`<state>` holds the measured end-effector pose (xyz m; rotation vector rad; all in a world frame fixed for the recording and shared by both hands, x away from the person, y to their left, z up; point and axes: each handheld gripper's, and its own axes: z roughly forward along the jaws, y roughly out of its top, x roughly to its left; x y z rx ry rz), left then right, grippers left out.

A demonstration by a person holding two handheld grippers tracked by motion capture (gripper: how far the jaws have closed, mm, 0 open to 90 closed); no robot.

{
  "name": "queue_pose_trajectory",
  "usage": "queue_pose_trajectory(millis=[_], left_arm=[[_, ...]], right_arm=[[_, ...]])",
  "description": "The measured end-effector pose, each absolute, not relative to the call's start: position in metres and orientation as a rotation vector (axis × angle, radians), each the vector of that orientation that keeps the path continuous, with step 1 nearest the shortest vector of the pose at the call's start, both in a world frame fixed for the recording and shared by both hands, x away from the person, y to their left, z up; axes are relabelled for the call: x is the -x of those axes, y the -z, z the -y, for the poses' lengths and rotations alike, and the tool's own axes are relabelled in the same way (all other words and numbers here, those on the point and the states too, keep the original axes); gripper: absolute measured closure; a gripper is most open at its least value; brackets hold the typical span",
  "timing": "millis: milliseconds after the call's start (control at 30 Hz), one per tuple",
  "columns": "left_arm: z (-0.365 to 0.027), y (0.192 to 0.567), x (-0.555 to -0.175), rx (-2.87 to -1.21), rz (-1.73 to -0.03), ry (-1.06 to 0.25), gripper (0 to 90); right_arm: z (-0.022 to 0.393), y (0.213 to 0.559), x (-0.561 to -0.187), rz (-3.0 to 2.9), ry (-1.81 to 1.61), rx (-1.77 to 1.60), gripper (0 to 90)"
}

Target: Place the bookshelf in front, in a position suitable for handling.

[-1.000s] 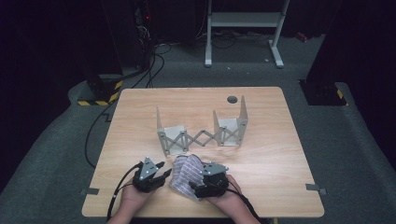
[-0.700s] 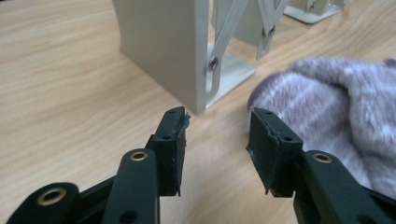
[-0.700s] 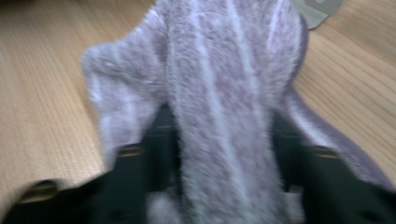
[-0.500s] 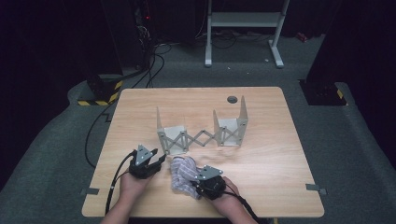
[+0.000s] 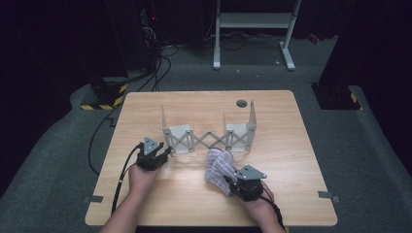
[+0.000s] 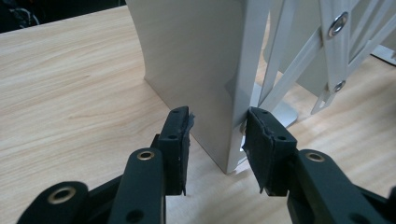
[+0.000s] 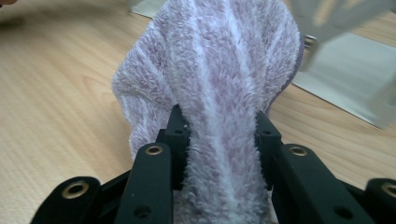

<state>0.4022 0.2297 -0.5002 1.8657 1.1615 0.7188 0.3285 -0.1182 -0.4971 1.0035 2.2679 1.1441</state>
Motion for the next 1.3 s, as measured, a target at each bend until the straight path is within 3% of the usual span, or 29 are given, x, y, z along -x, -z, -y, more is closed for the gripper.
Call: queue_pose_trajectory(millis=[233,500,767,1300], left_arm=[[-0.234,0.501,-0.391,-1.884,-1.155,-0.712,59.3],[-0.243,0.506,-0.332,-1.876,-1.068,-0.629,56.2],[-0.240,0.509,-0.328,-1.884,-1.032,-0.587,56.1],[-0.235,0.512,-0.326,-1.890,-1.000,-0.572,55.1]], right_arm=[[0.143,0.494,-0.337,-2.170,-1.130,-1.125,67.4],[0.179,0.495,-0.348,-2.030,-0.961,-1.253,67.6],[0.171,0.505,-0.366,-2.014,-0.855,-1.293,67.4],[0.158,0.429,-0.353,-1.704,-1.102,-1.100,66.7]])
